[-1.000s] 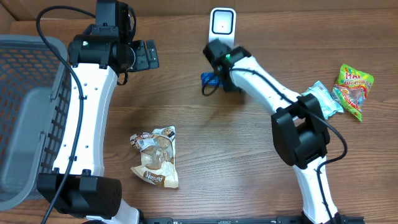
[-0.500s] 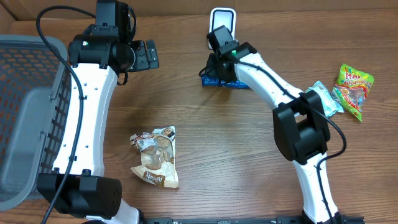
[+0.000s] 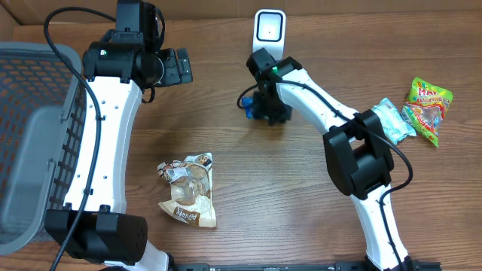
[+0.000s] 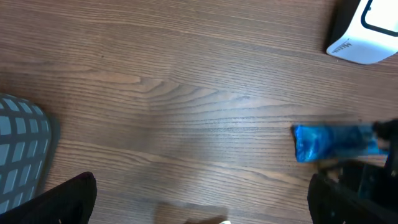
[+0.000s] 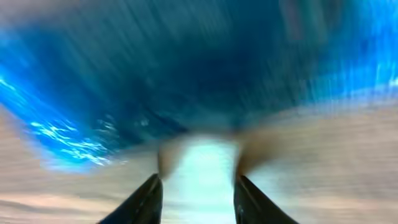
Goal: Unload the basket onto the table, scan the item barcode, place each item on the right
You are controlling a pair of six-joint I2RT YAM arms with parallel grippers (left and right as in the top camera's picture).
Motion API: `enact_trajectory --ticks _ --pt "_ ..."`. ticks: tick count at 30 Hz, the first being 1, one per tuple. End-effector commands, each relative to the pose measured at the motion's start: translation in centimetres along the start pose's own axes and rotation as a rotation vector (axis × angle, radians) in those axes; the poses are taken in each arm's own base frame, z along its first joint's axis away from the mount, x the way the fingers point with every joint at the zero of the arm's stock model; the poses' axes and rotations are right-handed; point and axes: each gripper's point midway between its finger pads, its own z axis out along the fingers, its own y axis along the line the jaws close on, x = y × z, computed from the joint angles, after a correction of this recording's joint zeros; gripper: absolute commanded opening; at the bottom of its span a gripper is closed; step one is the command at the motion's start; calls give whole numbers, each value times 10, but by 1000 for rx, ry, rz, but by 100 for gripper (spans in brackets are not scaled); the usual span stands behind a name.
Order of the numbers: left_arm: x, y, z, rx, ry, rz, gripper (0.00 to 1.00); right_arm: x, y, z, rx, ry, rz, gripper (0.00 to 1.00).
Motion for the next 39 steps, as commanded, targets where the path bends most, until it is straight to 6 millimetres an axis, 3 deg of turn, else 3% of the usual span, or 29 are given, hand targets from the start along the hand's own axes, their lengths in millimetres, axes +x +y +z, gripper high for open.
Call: enact_trajectory --ticks 1,5,7,14,18,19,21,23,28,32,39 --pt "-7 -1 -4 -2 -23 4 100 -1 -34 6 57 61 -115 36" --pt "-7 -1 -4 -2 -23 4 100 -6 -63 -7 74 111 -146 28" --pt "-7 -1 -4 -2 -23 4 100 -13 -66 -18 20 117 -107 27" --pt "-7 -1 -4 -2 -23 4 100 -47 -13 -36 -368 98 213 30" --pt "-7 -1 -4 -2 -23 4 100 -58 13 -34 -403 51 331 46" --pt "-7 -1 -4 -2 -23 4 100 -59 19 -33 -393 35 358 55" --pt "-7 -1 -5 -2 -24 4 100 -60 26 -29 -345 -15 410 86" --pt "-7 -1 -4 -2 -23 4 100 -60 30 -25 -288 -67 452 95" --pt "-7 -1 -4 -2 -23 4 100 -56 39 -16 -185 -180 516 94" --pt "-7 -1 -4 -2 -24 4 100 -52 44 -4 -119 -250 537 87" --pt "-7 -1 -4 -2 -23 4 100 -59 26 17 -34 -296 548 78"
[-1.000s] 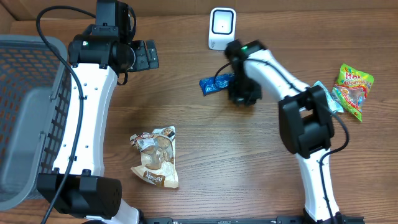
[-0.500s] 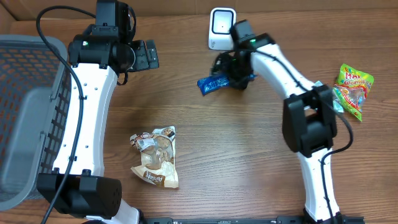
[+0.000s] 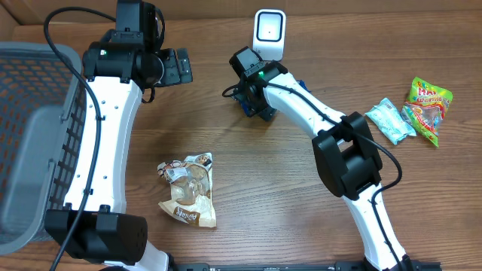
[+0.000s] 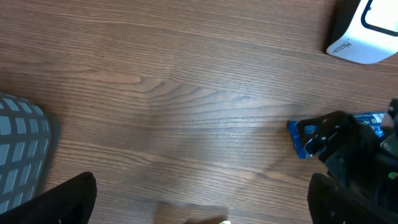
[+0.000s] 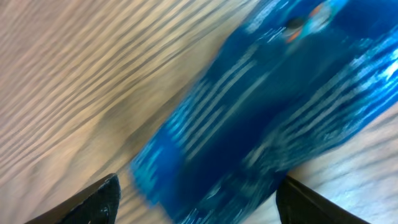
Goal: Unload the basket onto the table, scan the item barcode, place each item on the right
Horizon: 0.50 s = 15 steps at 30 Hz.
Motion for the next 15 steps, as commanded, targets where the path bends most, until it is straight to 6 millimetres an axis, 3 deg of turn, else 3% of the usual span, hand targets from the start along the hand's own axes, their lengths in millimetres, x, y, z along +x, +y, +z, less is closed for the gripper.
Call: enact_trajectory --ticks 1,3,5,9,12,15 --pt "-7 -1 -4 -2 -23 4 100 -16 -23 23 88 -73 33 75" --pt "-7 -1 -4 -2 -23 4 100 -16 -26 25 95 -70 31 64" --pt "-7 -1 -4 -2 -23 4 100 -15 -27 25 99 -59 -21 41" --pt "-7 -1 -4 -2 -24 4 100 4 -28 24 85 61 -235 23" --pt "-7 -1 -4 -2 -23 4 100 29 -38 19 57 237 -393 21" --pt "-7 -1 -4 -2 -23 4 100 55 -60 5 37 447 -538 21"
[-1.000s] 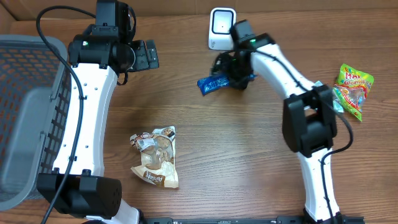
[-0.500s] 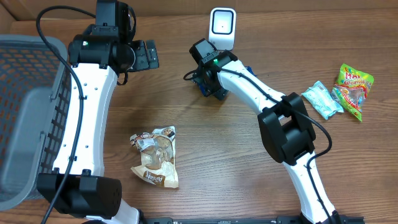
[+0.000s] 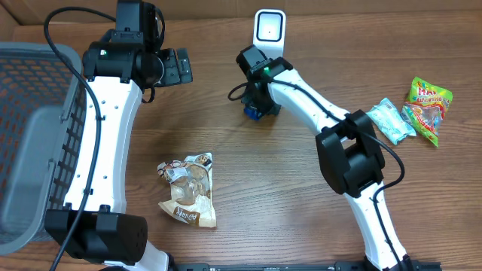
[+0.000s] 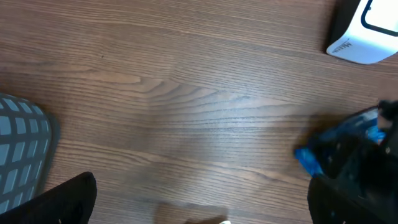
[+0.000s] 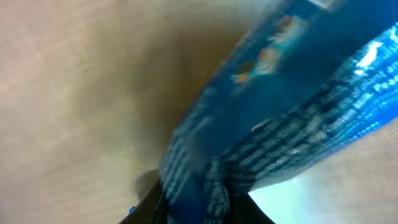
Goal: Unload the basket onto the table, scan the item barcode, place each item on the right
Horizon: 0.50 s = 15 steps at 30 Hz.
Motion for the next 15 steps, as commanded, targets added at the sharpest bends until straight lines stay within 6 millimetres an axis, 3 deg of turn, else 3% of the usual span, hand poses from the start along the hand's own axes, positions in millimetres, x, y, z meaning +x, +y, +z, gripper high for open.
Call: enact_trajectory --ticks 1,4,5,7,10,15 --pt "-7 -1 -4 -2 -24 4 100 58 -26 14 -39 332 -285 22" --pt "-7 -1 -4 -2 -24 4 100 73 -51 5 -4 429 -450 22" --pt "-7 -1 -4 -2 -24 4 100 75 -56 2 -6 450 -502 12" --pt "-7 -1 -4 -2 -24 4 100 75 -60 -1 -23 466 -587 4" --pt "-7 -1 -4 -2 -24 4 100 72 -48 -11 -108 440 -692 4" --pt "-7 -1 -4 -2 -24 4 100 70 -21 -56 -287 356 -937 4"
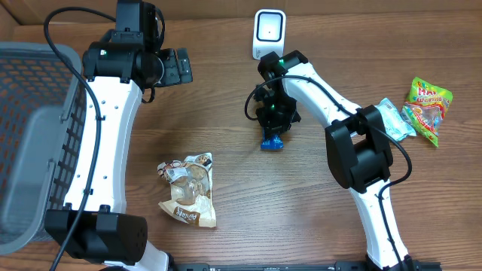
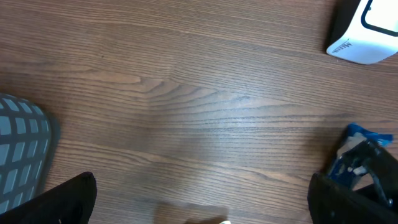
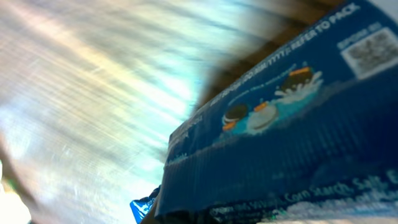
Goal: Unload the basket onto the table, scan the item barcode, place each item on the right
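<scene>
The white barcode scanner (image 1: 269,30) stands at the table's far edge; it also shows in the left wrist view as the scanner (image 2: 367,31). My right gripper (image 1: 273,129) is shut on a blue cookie packet (image 1: 271,142), a short way in front of the scanner. The packet (image 3: 280,124) fills the right wrist view, with a small square code near its top right corner, and hides the fingers. My left gripper (image 1: 179,68) hangs open and empty at the far left, with the blue packet (image 2: 359,134) at the right edge of its view.
A grey mesh basket (image 1: 30,135) stands at the left edge. A brown snack bag (image 1: 188,190) lies near the front middle. A light blue packet (image 1: 392,119) and a green and red candy bag (image 1: 429,105) lie at the right.
My right gripper, still shut on the blue packet, has moved away from the scanner toward the near side and a little to the right. The left arm has not moved.
My right gripper was down at the blue packet in front of the scanner. Then its fingers stood wide apart around the packet, closer to the scanner. Then they were shut on it. Now the packet is held farther from the scanner. The left arm stayed still throughout.
</scene>
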You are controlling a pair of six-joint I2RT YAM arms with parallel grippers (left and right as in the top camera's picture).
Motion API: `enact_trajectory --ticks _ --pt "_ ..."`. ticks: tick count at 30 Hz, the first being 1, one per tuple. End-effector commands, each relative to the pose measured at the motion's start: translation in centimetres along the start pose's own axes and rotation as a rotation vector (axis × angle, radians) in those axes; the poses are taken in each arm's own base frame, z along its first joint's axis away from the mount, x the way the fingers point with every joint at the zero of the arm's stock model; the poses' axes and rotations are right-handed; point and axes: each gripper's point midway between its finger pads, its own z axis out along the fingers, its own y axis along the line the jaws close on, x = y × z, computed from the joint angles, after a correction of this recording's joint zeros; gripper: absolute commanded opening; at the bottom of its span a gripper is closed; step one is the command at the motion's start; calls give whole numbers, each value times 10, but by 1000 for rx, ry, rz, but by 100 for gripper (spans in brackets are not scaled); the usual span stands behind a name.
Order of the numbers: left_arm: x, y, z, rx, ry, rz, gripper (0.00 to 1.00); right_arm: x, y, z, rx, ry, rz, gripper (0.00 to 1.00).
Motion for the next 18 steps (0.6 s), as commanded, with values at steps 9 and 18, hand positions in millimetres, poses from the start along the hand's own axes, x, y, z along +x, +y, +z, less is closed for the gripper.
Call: enact_trajectory --ticks 9,18 --pt "-7 -1 -4 -2 -24 4 100 24 -5 -33 48 29 -337 77" --pt "-7 -1 -4 -2 -23 4 100 -14 -49 -51 7 -157 308 71"
